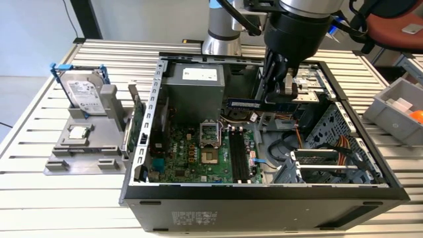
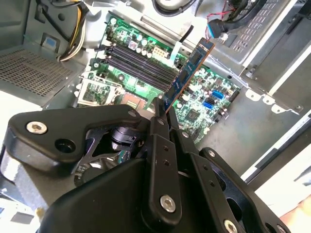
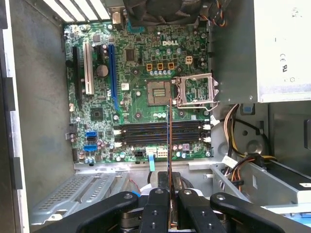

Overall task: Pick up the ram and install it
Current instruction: 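Insert the ram into the slot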

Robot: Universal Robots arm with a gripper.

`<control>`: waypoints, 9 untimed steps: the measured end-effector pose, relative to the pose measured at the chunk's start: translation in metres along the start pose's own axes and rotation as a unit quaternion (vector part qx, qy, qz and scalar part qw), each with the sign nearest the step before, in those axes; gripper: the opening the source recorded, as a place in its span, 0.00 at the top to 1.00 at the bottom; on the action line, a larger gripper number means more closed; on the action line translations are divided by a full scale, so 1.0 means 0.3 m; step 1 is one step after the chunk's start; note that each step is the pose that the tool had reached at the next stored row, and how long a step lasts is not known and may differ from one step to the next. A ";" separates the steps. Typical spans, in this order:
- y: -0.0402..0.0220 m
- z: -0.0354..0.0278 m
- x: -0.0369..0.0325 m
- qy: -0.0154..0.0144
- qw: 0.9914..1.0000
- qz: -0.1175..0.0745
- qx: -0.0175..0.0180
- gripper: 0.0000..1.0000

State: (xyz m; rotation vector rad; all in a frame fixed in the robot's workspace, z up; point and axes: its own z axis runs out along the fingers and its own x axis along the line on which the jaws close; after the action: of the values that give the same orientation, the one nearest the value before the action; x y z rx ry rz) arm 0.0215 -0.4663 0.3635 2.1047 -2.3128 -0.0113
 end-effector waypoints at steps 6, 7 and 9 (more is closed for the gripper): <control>0.000 0.000 0.000 -0.001 0.999 0.033 0.000 1.00; 0.000 0.000 0.000 -0.001 0.999 0.040 0.000 1.00; 0.000 0.001 0.000 -0.001 0.999 0.054 0.000 1.00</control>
State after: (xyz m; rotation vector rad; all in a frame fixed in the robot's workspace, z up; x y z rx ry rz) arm 0.0215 -0.4662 0.3633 1.9764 -2.4238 -0.0126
